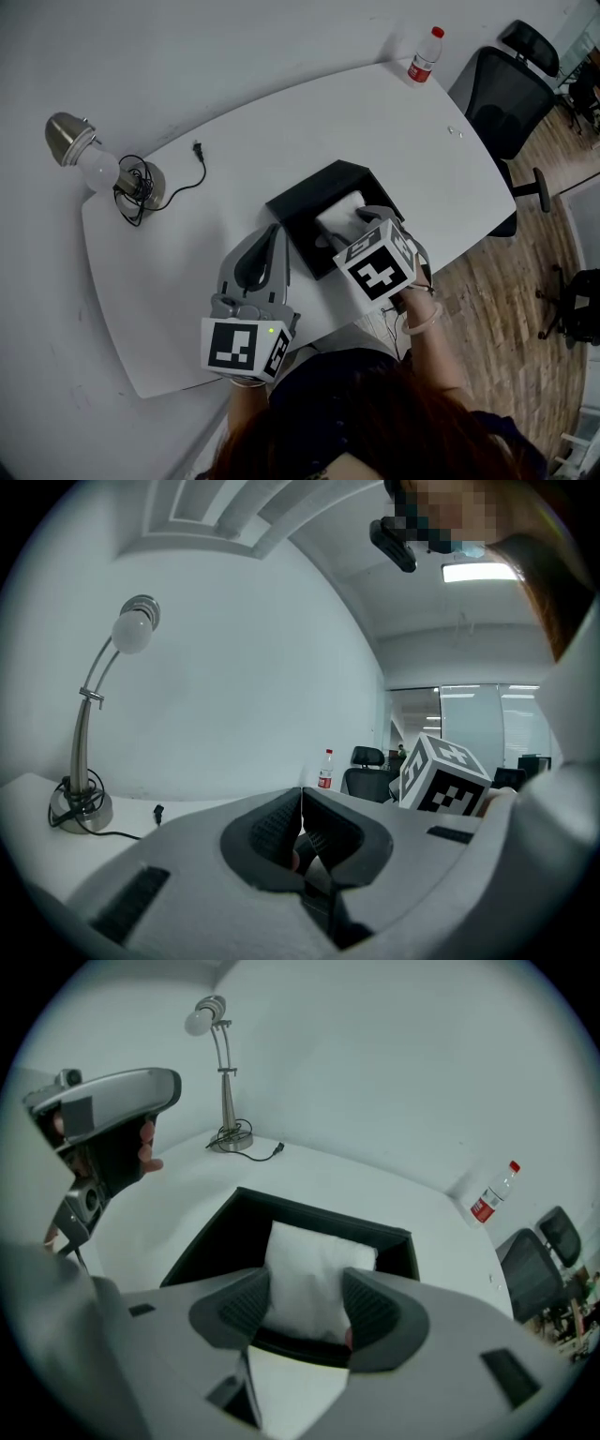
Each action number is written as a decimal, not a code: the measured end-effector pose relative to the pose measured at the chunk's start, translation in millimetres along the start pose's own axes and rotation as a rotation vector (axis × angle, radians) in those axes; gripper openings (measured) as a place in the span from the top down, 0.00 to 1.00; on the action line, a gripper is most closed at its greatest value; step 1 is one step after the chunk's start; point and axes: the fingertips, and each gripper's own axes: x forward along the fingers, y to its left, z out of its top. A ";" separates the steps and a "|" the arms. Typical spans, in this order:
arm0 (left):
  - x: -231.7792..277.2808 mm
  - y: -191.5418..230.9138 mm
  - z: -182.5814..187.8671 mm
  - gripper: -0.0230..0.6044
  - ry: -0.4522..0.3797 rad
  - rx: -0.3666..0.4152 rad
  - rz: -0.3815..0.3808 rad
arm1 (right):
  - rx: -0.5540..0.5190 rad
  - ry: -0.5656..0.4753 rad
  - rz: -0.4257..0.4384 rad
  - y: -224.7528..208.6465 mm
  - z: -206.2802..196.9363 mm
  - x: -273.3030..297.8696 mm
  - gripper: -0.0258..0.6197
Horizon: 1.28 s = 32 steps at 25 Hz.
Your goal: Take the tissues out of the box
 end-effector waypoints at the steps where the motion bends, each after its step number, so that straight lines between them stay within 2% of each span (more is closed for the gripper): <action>1: -1.4 -1.9 0.5 0.92 -0.001 0.002 -0.002 | 0.005 -0.016 -0.001 -0.1 0.6 -2.5 0.56; 15: -25.8 -22.9 8.5 0.92 -0.018 0.047 -0.001 | 0.021 -0.250 -0.061 0.0 12.4 -34.2 0.56; 21: -38.4 -30.2 13.1 0.92 -0.028 0.065 0.007 | 0.084 -0.371 -0.085 0.5 17.3 -47.3 0.56; 25: -45.9 -35.0 14.9 0.92 -0.035 0.074 0.009 | 0.091 -0.427 -0.115 -0.2 19.9 -59.1 0.56; 32: -60.4 -42.4 18.3 0.92 -0.050 0.085 0.011 | 0.080 -0.489 -0.121 8.5 21.1 -75.8 0.56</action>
